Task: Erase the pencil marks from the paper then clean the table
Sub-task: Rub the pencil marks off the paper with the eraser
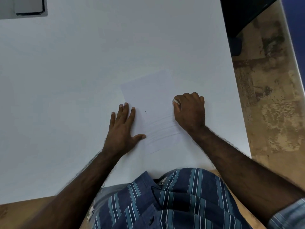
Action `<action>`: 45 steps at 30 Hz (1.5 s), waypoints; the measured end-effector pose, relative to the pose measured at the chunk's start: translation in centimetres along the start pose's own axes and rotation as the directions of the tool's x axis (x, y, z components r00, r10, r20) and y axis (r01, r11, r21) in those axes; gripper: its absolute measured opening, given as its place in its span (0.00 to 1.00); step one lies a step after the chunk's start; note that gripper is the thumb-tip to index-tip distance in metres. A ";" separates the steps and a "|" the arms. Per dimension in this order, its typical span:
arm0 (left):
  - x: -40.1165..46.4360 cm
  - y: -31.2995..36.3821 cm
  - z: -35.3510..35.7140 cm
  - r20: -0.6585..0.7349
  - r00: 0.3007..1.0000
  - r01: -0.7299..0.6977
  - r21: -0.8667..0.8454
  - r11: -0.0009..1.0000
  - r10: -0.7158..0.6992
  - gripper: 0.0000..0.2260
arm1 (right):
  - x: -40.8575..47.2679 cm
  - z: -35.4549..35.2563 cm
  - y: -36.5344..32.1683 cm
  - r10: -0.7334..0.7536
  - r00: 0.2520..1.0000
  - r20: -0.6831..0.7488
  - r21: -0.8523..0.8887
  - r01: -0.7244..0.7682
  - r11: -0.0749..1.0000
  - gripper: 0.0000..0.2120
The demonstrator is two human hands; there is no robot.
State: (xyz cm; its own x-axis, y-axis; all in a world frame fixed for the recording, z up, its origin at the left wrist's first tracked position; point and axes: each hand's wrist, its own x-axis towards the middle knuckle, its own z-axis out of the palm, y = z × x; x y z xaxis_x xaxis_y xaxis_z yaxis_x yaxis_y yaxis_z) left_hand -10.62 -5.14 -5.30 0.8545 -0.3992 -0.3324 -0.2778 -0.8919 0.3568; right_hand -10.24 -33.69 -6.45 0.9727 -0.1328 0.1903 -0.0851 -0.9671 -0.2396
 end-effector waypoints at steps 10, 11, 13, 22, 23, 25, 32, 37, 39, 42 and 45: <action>0.1 -0.1 -0.1 0.054 0.998 0.034 0.040 0.999 -0.036 0.49 | -4.2 0.2 -6.8 -0.382 0.907 0.177 0.245 0.335 0.910 0.08; 0.2 -0.2 -0.1 0.054 0.998 0.031 0.053 0.998 -0.034 0.50 | -4.6 0.4 -7.4 -0.441 0.875 0.198 0.264 0.386 0.884 0.09; 0.3 -0.1 -0.2 0.051 0.998 0.026 0.072 0.997 -0.030 0.50 | -4.2 0.4 -7.6 -0.478 0.854 0.206 0.245 0.428 0.870 0.11; 0.5 0.5 -0.7 0.080 0.995 0.051 0.121 0.991 -0.061 0.50 | -2.4 -0.2 -7.8 -0.213 0.966 0.147 0.173 0.187 0.967 0.09; 0.4 0.5 -0.7 0.075 0.995 0.049 0.122 0.991 -0.059 0.49 | -3.4 -0.2 -8.5 -0.323 0.929 0.178 0.214 0.284 0.935 0.11; 0.4 0.4 -0.6 0.062 0.997 0.043 0.120 0.992 -0.050 0.49 | -4.5 -0.1 -8.8 -0.486 0.848 0.213 0.240 0.437 0.867 0.12; 0.4 0.3 -0.5 0.074 0.996 0.038 0.095 0.995 -0.045 0.50 | 0.0 -0.1 -6.3 -0.084 0.986 0.144 0.100 0.070 0.993 0.07; 0.1 0.1 -0.7 0.074 0.996 0.042 0.070 0.997 -0.047 0.49 | -4.5 -0.2 -9.5 -0.462 0.847 0.264 0.248 0.403 0.881 0.14; 0.0 0.2 -0.7 0.080 0.996 0.039 0.071 0.997 -0.045 0.50 | -4.6 -0.2 -9.3 -0.511 0.812 0.282 0.229 0.460 0.858 0.15; 0.0 0.1 -0.7 0.092 0.995 0.041 0.072 0.997 -0.047 0.53 | -1.6 0.1 -7.8 -0.323 0.921 0.218 0.114 0.305 0.946 0.12; 0.0 0.0 -0.6 0.097 0.994 0.040 0.072 0.997 -0.047 0.53 | 0.1 -0.3 -7.0 -0.133 0.974 0.185 0.102 0.116 0.988 0.08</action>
State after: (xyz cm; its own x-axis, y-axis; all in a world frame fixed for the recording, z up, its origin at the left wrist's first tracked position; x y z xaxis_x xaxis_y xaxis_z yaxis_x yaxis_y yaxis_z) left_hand -10.34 -4.97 -4.74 0.8201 -0.3753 -0.4319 -0.2740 -0.9203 0.2793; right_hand -9.57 -26.97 -4.48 0.9983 0.0398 0.0415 0.0508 -0.9489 -0.3115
